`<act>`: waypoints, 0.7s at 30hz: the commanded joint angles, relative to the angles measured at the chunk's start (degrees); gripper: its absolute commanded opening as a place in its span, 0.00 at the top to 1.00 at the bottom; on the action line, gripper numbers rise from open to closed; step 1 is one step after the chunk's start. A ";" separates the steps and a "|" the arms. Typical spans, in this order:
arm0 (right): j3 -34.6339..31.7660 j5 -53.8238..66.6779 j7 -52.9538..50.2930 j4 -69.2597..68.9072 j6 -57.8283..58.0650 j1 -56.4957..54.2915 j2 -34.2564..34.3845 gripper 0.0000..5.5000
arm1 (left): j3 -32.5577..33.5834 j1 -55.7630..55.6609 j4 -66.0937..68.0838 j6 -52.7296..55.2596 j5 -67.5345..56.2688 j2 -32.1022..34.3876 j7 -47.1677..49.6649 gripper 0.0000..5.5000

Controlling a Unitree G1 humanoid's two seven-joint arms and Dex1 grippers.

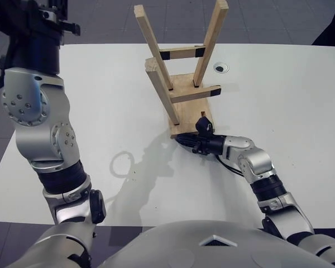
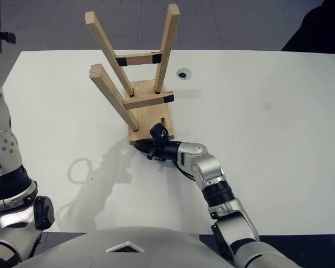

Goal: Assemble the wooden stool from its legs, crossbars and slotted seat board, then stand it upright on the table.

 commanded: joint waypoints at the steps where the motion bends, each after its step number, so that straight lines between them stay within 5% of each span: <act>1: -4.90 2.81 0.06 -8.90 3.85 0.53 -4.81 0.87 | -1.27 -0.22 -1.07 1.18 -0.33 -0.55 -0.42 0.62; 7: -14.49 10.53 2.56 -22.91 13.02 5.03 -16.47 0.87 | -1.09 -3.47 -5.25 6.14 -3.57 1.26 -0.85 0.62; 12: -23.25 13.23 3.29 -19.89 15.05 3.26 -24.35 0.87 | -4.13 -6.57 -6.86 8.41 -1.42 5.45 -3.96 0.62; 21: -39.15 30.66 -21.27 -13.06 28.08 -22.83 -12.16 0.87 | -15.21 -3.82 2.56 -5.96 31.85 21.05 -6.77 0.62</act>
